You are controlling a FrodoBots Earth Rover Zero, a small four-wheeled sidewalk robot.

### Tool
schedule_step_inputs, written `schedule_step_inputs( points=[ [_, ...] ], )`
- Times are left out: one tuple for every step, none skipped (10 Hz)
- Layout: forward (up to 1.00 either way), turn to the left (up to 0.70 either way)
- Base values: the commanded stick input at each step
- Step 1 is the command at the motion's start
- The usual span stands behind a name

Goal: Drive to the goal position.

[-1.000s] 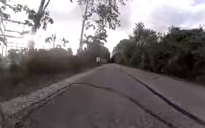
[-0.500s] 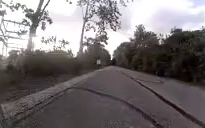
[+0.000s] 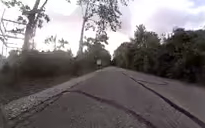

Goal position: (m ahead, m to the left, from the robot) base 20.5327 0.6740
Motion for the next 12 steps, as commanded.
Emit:
schedule_step_inputs(
  points=[
    [0.70,0.00],
    [0.70,0.00],
    [0.70,0.00],
    [0.70,0.00],
    [0.70,0.00],
    [0.70,0.00],
    [0.70,-0.04],
    [0.70,-0.12],
    [0.70,-0.21],
    [0.70,-0.30],
    [0.70,-0.33],
    [0.70,0.00]
  ],
)
